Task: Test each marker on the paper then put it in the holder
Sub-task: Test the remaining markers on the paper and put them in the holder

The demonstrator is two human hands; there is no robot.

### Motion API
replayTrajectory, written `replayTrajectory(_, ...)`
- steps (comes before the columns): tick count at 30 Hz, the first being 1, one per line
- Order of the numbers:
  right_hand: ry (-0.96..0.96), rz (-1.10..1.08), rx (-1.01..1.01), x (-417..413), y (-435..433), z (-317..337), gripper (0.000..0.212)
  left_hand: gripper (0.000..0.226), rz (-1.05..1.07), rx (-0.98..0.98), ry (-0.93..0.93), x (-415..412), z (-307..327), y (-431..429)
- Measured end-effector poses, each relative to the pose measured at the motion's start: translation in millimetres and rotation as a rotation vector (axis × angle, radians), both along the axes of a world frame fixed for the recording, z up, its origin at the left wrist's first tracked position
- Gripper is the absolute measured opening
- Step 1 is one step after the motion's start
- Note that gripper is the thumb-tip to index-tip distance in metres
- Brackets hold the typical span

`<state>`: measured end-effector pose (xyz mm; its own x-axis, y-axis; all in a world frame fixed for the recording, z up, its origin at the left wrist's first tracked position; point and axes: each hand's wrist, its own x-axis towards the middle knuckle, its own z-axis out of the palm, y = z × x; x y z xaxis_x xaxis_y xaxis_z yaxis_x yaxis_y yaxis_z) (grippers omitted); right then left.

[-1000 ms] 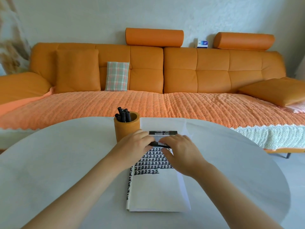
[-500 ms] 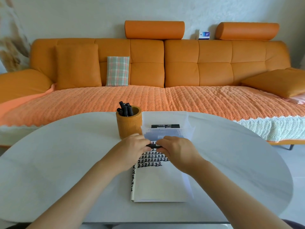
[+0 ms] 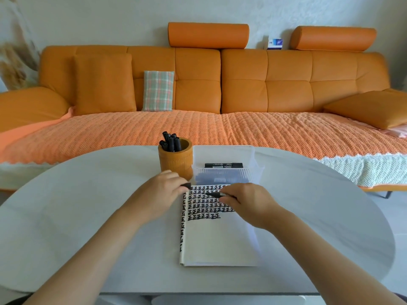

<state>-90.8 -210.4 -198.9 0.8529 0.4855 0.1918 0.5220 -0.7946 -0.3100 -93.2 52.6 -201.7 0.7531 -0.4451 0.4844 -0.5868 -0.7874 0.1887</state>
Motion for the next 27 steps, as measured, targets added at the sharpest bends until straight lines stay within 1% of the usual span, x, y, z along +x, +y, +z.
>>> replayTrajectory(2,0.033,0.000,0.082,3,-9,-2,0.034,0.022,0.084,-0.051,0.066,2,-5,13)
replayTrajectory(5,0.079,0.003,0.213,6,-11,-6,0.021,0.022,0.180,-0.113,0.148,1,-17,20)
replayTrajectory(6,0.095,-0.002,0.231,6,-11,-7,0.024,0.023,0.201,-0.120,0.171,1,-22,20)
replayTrajectory(8,0.112,-0.011,0.286,4,-10,-9,0.044,0.022,0.229,-0.104,0.192,1,-30,20)
replayTrajectory(9,0.102,-0.005,0.318,2,-9,-9,0.047,0.020,0.242,-0.091,0.196,1,-32,19)
replayTrajectory(12,0.056,0.012,0.425,-1,-9,-10,0.037,0.013,0.244,-0.058,0.182,1,-38,17)
replayTrajectory(16,0.130,-0.013,0.657,-3,-8,-8,0.033,0.018,0.226,-0.024,0.168,-1,-40,18)
replayTrajectory(17,0.165,-0.018,0.703,-4,-8,-8,0.035,0.021,0.227,-0.023,0.166,-1,-39,18)
replayTrajectory(19,0.232,-0.029,0.769,-6,-9,-6,0.049,0.027,0.220,-0.042,0.155,-1,-34,17)
replayTrajectory(20,0.239,-0.040,0.776,-6,-10,-6,0.055,0.029,0.205,-0.055,0.139,-3,-31,15)
replayTrajectory(21,0.230,-0.054,0.764,-7,-11,-6,0.057,0.030,0.175,-0.069,0.115,-5,-28,12)
replayTrajectory(22,0.226,-0.067,0.755,-7,-11,-6,0.053,0.031,0.129,-0.086,0.095,-8,-24,8)
replayTrajectory(25,0.282,-0.062,0.794,-11,-11,-7,0.025,0.028,-0.038,-0.136,0.101,-23,-18,-12)
replayTrajectory(27,0.332,-0.044,0.849,-15,-10,-7,0.009,0.022,-0.129,-0.126,0.101,-33,-18,-28)
